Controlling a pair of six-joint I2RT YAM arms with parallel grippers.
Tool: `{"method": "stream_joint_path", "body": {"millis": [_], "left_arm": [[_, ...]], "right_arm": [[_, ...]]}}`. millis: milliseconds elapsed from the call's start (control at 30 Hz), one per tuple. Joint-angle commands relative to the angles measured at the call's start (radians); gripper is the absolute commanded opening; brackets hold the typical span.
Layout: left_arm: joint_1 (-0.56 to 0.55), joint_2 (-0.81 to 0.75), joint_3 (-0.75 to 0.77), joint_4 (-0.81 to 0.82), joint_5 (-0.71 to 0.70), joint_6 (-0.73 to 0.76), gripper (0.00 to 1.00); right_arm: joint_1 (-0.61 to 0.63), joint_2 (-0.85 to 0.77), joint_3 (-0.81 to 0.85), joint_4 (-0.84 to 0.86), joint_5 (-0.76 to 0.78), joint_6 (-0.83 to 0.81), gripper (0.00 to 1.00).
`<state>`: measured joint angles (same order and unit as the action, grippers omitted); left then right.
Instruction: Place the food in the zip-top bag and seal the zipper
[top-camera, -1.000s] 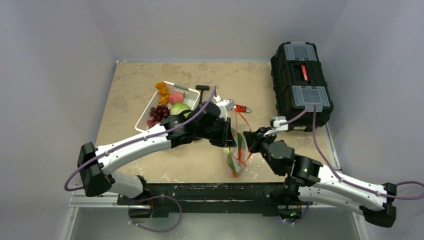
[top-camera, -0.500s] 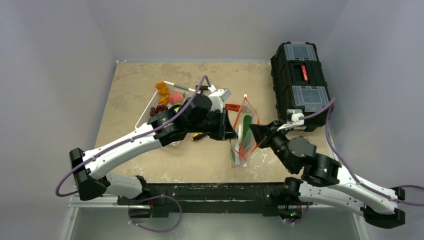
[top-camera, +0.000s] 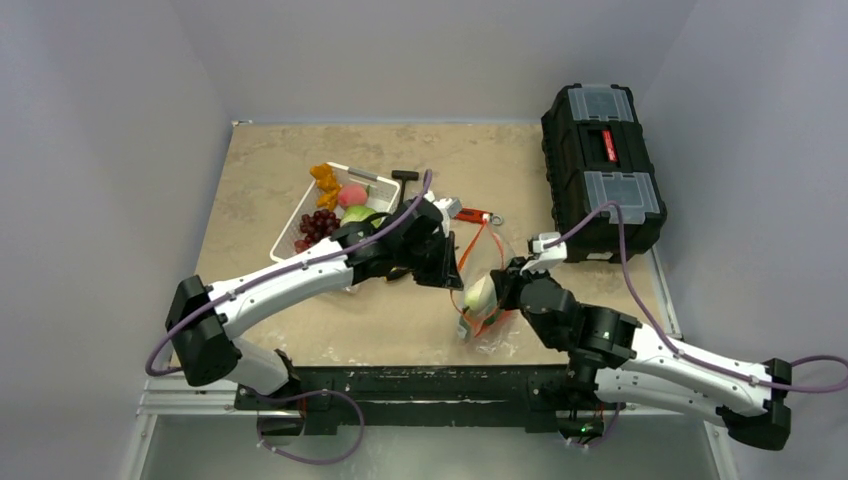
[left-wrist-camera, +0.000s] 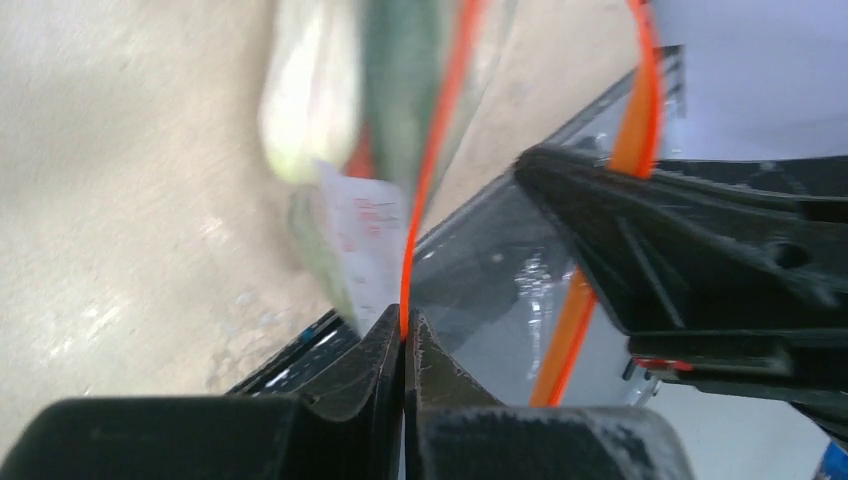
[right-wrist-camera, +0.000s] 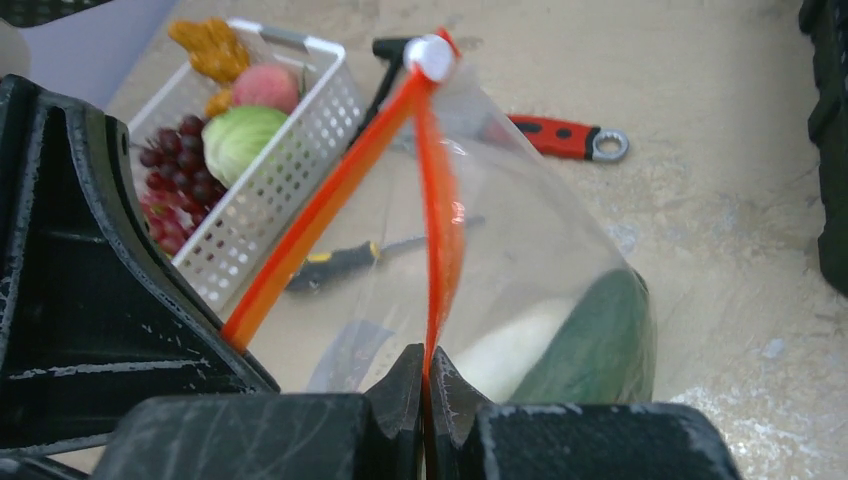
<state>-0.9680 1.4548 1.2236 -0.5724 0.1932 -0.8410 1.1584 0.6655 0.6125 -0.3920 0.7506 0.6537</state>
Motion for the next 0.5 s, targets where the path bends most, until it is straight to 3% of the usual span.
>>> {"method": "stream_joint_path", "body": {"millis": [0,133,333,467], "left_arm": [[-0.023,-0.069,0.164,0.038,0.035,0.041,0.00],[-0.026,-0.102,0.118,0.055,0.044,0.036,0.00],[0.002,-0.101,-0.056,0.103,0.037,-0.006,0.00],[0.017,-0.077,-0.055,0.127,0.062,-0.017,0.00]], "right_arm": [[0.003,-0.046,0.160,0.008,0.057,-0.069,0.00],[0.003,-0.106,0.168,0.025,-0.007,-0.054,0.00],[0.003,-0.139,-0.017,0.061,0.043,0.044,0.00],[0.003,-0.095,-0.078,0.081,0.040,0.078,0.00]]}}
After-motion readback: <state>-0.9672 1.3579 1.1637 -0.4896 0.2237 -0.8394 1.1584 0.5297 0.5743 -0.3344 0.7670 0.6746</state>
